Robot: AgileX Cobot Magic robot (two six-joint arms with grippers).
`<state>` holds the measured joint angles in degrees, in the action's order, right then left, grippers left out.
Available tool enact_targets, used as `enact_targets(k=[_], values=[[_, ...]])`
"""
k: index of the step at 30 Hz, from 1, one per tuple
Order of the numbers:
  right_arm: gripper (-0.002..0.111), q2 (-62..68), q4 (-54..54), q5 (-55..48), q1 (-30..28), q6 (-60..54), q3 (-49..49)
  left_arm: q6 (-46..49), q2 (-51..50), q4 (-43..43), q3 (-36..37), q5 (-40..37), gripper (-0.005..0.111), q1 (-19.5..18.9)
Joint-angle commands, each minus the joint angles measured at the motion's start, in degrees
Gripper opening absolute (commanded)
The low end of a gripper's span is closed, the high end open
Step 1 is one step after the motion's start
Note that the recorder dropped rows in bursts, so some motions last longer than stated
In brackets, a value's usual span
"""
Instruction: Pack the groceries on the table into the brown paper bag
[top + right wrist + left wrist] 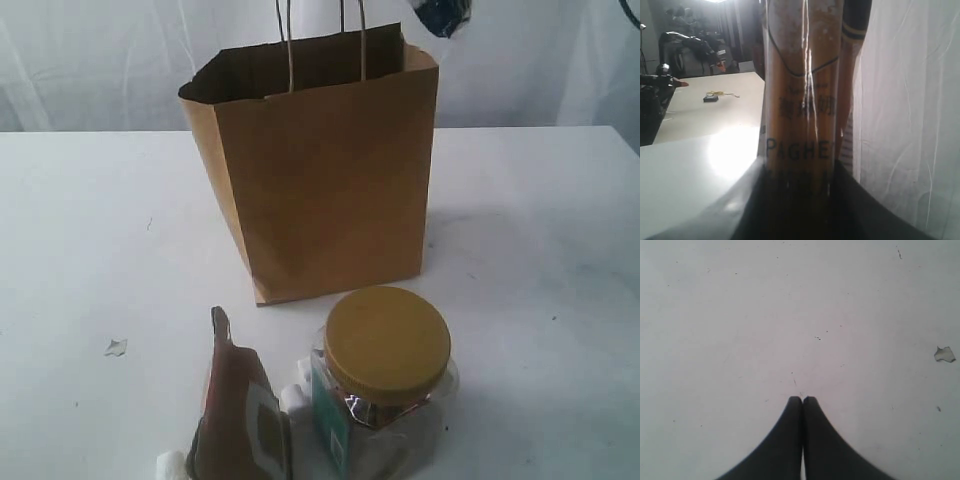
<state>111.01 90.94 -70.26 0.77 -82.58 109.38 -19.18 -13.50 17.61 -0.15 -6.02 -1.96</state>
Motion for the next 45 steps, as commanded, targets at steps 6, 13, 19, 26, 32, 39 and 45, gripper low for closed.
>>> enact_targets(k=[6, 13, 19, 26, 32, 39, 45], values=[[0.0, -2.9, -9.55, 0.3, -0.53, 1.91, 0.54, -0.09, 0.25, -0.03, 0.15, 0.02, 0.0, 0.08], [0.0, -6.6, -14.41, 0.3, -1.32, 6.67, 0.54, -0.09, 0.25, -0.03, 0.15, 0.02, 0.0, 0.08], [0.0, -6.97, -25.5, 0.3, -0.28, 12.41, 0.54, -0.09, 0.25, -0.03, 0.15, 0.02, 0.0, 0.08], [0.0, -7.54, -16.09, 0.3, -0.28, 9.33, 0.54, -0.09, 0.25, -0.03, 0.15, 0.02, 0.0, 0.08], [0.0, -7.55, -24.24, 0.3, -1.92, 12.78, 0.54, -0.09, 0.25, -0.03, 0.15, 0.02, 0.0, 0.08], [0.0, -10.96, -23.48, 0.3, -3.15, 16.47, 0.33, -0.09, 0.25, -0.03, 0.15, 0.02, 0.0, 0.08], [0.0, -11.45, -15.38, 0.3, -2.61, 14.38, 0.33, -0.09, 0.25, -0.03, 0.15, 0.02, 0.0, 0.08]])
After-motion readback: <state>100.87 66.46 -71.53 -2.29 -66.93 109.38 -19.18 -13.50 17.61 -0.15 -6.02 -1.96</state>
